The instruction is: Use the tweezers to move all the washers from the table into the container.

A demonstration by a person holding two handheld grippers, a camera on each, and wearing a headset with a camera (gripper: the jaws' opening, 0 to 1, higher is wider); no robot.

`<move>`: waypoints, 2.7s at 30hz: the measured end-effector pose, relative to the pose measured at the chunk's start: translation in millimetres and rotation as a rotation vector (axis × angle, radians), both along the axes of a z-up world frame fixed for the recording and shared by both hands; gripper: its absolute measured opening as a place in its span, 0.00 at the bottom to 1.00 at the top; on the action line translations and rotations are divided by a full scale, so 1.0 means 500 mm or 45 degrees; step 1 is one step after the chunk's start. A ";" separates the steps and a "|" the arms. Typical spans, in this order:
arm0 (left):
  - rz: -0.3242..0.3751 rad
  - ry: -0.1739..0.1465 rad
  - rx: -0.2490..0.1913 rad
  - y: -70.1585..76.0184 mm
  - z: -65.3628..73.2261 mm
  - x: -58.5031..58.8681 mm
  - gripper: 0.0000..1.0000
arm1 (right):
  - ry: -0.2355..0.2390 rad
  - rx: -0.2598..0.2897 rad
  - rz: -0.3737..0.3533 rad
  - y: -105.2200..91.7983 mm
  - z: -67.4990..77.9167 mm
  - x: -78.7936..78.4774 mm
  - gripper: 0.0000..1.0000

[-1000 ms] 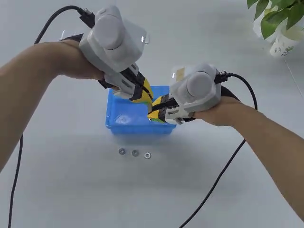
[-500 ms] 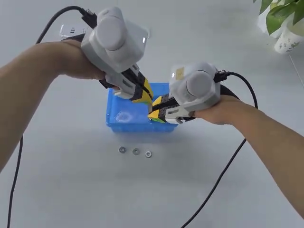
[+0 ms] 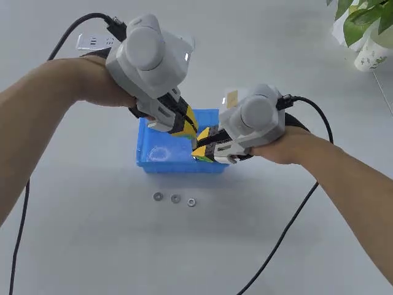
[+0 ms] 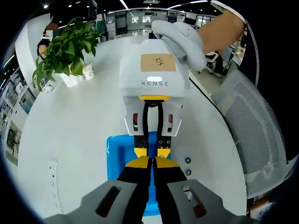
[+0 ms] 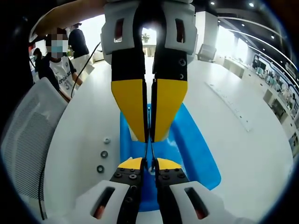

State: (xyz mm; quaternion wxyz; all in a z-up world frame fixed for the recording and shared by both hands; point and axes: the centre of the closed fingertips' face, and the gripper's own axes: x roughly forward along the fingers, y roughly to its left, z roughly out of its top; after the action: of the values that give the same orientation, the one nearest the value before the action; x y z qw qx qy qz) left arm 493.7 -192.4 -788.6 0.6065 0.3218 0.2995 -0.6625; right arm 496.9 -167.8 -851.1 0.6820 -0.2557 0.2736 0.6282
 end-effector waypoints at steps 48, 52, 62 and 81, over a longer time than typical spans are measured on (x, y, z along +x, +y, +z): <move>-0.009 -0.068 0.028 0.001 0.107 -0.071 0.04 | -0.083 0.066 -0.020 0.003 0.111 -0.069 0.11; -0.014 -0.064 0.033 0.000 0.107 -0.085 0.04 | -0.083 0.065 -0.019 0.003 0.110 -0.082 0.11; 0.000 -0.051 0.020 -0.002 0.092 -0.125 0.04 | -0.062 0.044 0.001 0.001 0.087 -0.120 0.11; 0.016 -0.031 0.009 -0.004 0.049 -0.171 0.04 | -0.044 0.019 0.034 -0.003 0.041 -0.168 0.11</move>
State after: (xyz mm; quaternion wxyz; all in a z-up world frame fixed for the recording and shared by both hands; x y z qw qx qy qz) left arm 408.2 -194.4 -764.3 0.6130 0.3301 0.2965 -0.6537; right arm 412.9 -169.1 -830.5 0.6800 -0.2651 0.2535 0.6349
